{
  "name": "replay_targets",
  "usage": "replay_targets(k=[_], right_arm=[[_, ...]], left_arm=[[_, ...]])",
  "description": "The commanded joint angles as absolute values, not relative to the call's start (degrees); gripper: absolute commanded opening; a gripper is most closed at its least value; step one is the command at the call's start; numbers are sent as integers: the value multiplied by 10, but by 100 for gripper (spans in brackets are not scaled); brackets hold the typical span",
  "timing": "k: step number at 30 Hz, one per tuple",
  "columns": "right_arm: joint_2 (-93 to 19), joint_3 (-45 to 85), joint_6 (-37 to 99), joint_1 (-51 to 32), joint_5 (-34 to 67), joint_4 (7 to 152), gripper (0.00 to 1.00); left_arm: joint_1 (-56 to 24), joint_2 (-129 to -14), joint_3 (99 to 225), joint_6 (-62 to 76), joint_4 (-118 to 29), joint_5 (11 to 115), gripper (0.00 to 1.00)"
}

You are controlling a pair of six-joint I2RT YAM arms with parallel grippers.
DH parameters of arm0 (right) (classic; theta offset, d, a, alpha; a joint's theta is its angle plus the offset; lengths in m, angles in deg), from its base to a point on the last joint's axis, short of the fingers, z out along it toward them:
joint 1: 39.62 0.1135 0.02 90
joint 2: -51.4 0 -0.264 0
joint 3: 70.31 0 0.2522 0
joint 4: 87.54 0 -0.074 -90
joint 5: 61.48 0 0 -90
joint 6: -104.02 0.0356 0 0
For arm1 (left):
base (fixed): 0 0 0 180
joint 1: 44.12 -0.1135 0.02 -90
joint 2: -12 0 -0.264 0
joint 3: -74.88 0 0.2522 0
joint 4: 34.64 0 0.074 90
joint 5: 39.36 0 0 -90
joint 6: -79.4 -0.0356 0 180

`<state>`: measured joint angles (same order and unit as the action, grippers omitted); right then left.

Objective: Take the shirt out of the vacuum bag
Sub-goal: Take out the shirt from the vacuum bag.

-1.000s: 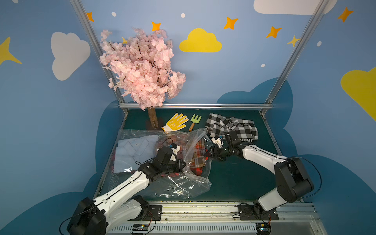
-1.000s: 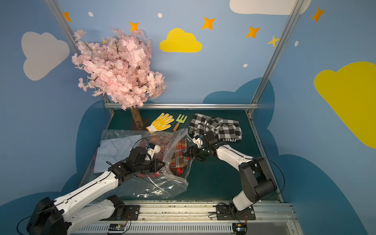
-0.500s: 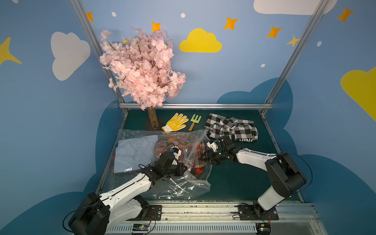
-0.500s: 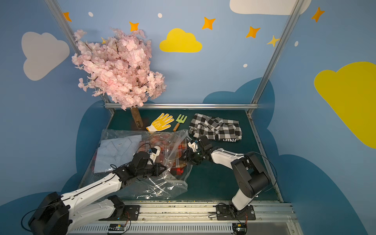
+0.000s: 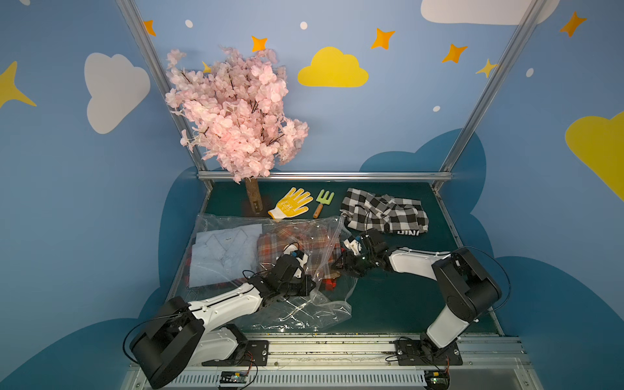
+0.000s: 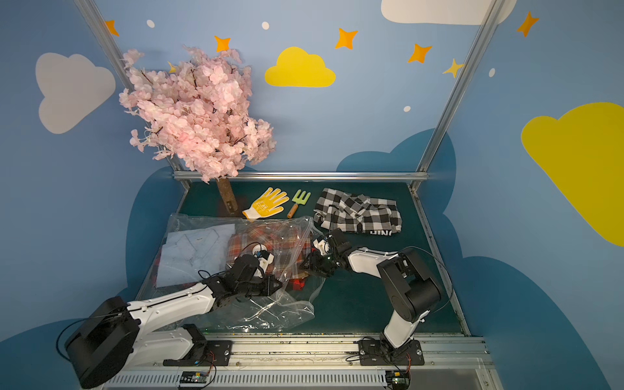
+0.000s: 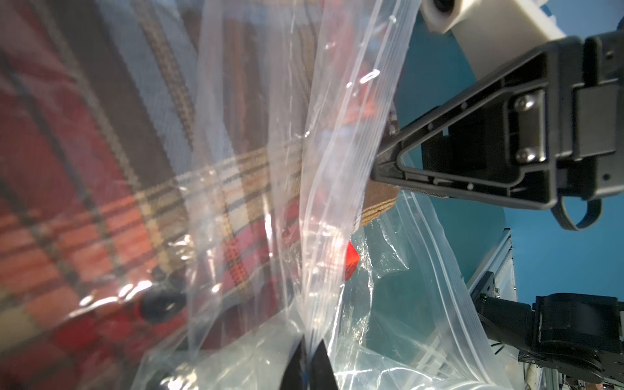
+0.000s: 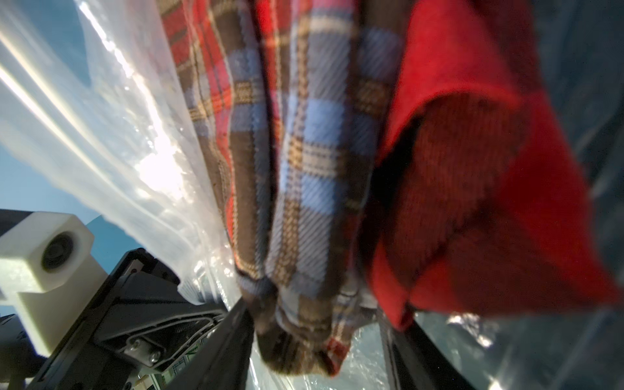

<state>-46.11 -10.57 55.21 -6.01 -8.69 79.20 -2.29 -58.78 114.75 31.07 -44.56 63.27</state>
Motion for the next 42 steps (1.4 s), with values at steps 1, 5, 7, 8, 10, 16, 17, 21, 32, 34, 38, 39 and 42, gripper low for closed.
replay_targets(k=[1,5,7,8,10,16,17,21,32,34,38,39,42], right_arm=[[-462,-100,554,-56,-92,823,59],[-452,-101,558,-54,-106,837,59],[-443,-100,560,-52,-111,838,58],[-441,-99,560,-51,-113,837,58],[-438,-97,560,-48,-113,834,58],[-432,-99,573,-37,-126,850,56],[-428,-98,571,-34,-123,845,57],[-428,-90,564,-25,-112,825,55],[-455,-88,583,-18,-113,857,46],[-444,-90,583,-17,-118,850,50],[-422,-87,578,-12,-124,813,55],[-417,-86,576,-10,-121,799,56],[-415,-89,578,-2,-123,787,58]], left_arm=[[-15,-595,1154,312,-453,644,4],[-14,-597,1154,311,-452,644,4],[-13,-599,1155,311,-453,644,4],[-14,-598,1156,311,-453,644,4],[-13,-600,1155,310,-453,645,4],[-13,-598,1172,304,-482,615,4],[-13,-596,1173,303,-485,614,4],[-14,-584,1176,304,-498,600,4],[-24,-533,1175,310,-530,575,4],[-24,-523,1174,308,-532,573,5],[-24,-521,1171,303,-540,570,5],[-25,-522,1169,303,-540,571,5],[-25,-531,1165,304,-534,573,5]])
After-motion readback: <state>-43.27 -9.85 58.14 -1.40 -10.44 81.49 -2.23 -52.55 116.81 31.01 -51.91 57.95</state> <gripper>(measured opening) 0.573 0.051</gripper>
